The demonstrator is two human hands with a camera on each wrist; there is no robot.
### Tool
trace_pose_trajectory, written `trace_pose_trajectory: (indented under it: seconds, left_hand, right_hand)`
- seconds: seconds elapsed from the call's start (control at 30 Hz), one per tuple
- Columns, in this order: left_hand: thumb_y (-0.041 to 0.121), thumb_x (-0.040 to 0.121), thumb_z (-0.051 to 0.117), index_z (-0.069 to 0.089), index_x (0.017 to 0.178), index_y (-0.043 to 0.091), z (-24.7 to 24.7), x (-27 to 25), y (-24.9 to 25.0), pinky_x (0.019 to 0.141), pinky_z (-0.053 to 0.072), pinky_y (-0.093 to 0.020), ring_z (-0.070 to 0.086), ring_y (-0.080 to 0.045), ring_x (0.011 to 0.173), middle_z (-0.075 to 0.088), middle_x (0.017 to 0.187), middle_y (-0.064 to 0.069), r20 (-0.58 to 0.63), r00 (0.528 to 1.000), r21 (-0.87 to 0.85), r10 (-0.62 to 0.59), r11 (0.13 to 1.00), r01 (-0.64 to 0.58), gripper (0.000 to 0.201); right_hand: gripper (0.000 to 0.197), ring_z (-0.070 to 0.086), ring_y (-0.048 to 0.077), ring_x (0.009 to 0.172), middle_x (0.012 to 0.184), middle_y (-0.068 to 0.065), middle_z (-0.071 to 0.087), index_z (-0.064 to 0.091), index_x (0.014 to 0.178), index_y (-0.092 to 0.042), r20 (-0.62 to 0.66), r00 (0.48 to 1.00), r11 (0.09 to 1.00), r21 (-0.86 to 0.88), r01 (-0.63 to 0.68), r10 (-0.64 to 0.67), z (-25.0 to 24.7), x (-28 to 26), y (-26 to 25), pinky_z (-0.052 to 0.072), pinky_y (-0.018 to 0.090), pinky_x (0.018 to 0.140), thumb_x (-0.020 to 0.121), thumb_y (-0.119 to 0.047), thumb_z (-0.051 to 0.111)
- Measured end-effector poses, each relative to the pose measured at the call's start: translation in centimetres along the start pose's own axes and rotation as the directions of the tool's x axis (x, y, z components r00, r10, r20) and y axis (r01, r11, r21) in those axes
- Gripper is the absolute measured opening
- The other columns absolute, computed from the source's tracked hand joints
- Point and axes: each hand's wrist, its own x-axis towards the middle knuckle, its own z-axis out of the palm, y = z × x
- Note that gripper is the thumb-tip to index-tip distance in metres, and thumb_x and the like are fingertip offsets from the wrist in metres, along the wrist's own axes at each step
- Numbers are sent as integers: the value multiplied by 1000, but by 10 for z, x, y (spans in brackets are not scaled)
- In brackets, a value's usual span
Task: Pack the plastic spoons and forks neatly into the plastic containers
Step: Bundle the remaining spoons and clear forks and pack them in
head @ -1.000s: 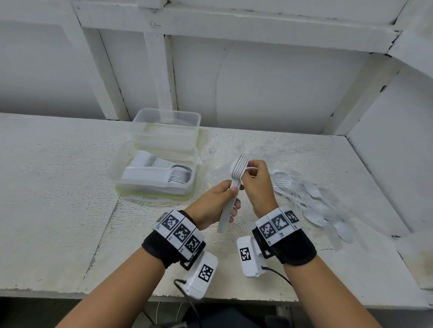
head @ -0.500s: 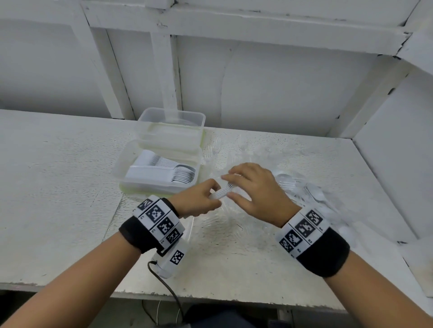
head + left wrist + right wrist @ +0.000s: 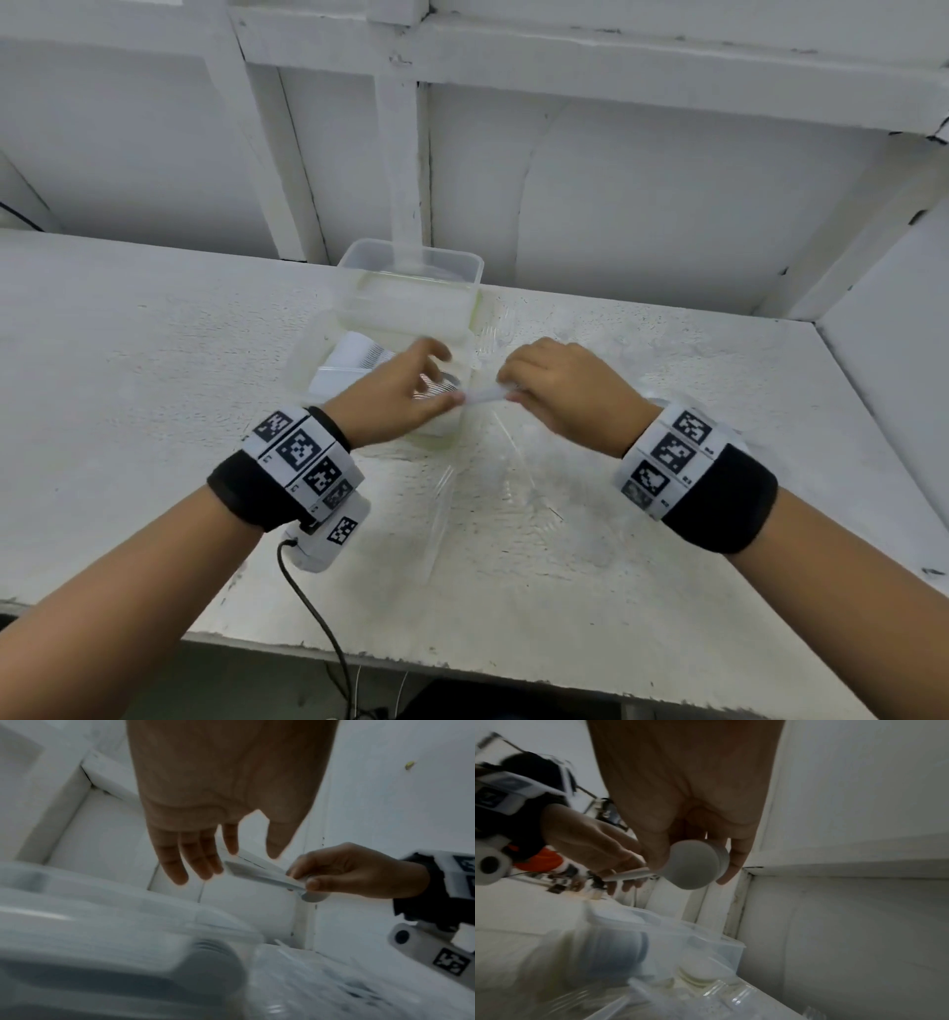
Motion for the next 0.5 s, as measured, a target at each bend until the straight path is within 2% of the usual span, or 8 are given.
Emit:
trace_pose_trajectory:
  seconds: [0.07, 0.1, 0.17, 0.27, 0.37, 0.43, 0.5]
  left_hand:
    - [27, 92, 55, 44, 121, 9, -14, 4, -14, 76, 38, -23, 51, -16, 91, 48, 105, -3, -227, 974, 3, -13, 1000, 14, 36]
    - [24, 93, 52, 45, 120, 7, -19, 7, -21, 77, 37, -23, 50, -17, 91, 47, 106, -5, -308, 951, 26, -18, 999, 28, 33]
    - [17, 95, 48, 51, 116, 3, -25, 12, -34, 80, 37, -23, 50, -18, 91, 49, 107, -10, -369, 929, 112, -11, 992, 57, 25]
    - [7, 95, 43, 58, 115, 0, -21, 23, -50, 91, 39, -29, 53, -28, 105, 53, 117, -16, -257, 966, 270, 15, 961, 57, 26]
    - [10, 97, 37, 54, 126, 5, -14, 28, -61, 96, 39, -40, 47, -31, 117, 47, 131, -14, -112, 994, 449, -19, 891, 68, 35]
    - [14, 98, 36, 51, 131, 9, -11, 31, -66, 93, 38, -39, 45, -30, 119, 45, 134, -11, -76, 996, 543, -44, 836, 78, 37]
    - [17, 99, 34, 53, 130, 13, -9, 32, -70, 90, 38, -37, 46, -29, 117, 48, 133, -9, -53, 998, 593, -46, 802, 69, 37]
  right_hand:
    - [21, 57, 28, 88, 100, 8, 64, 64, 102, -7, -18, 988, 987, 49, -150, 151, -4, 7, 13, 48, 40, 73, 93, -20, 50]
    - [23, 55, 27, 96, 107, 9, 62, 62, 109, -6, -9, 972, 968, 91, -233, 235, -5, 10, 19, 45, 37, 81, 95, -20, 50]
    - [25, 53, 25, 102, 112, 9, 60, 60, 114, -6, -10, 930, 915, 182, -360, 368, -4, 18, 26, 38, 30, 85, 96, -20, 49]
    - [25, 55, 24, 102, 111, 9, 62, 62, 113, -6, -18, 884, 845, 304, -440, 467, 5, 40, 25, 38, 27, 85, 94, -19, 52]
    - [25, 54, 23, 107, 112, 6, 64, 63, 112, -8, 13, 872, 811, 362, -460, 489, 19, 67, 20, 36, 24, 86, 93, -22, 54]
    - [27, 49, 24, 115, 116, 3, 64, 63, 114, -12, 6, 868, 805, 371, -462, 496, 24, 84, 12, 37, 34, 96, 93, -26, 54]
    - [29, 44, 24, 118, 119, 0, 63, 62, 116, -15, 15, 871, 808, 365, -462, 491, 29, 98, 4, 35, 40, 99, 93, -29, 53]
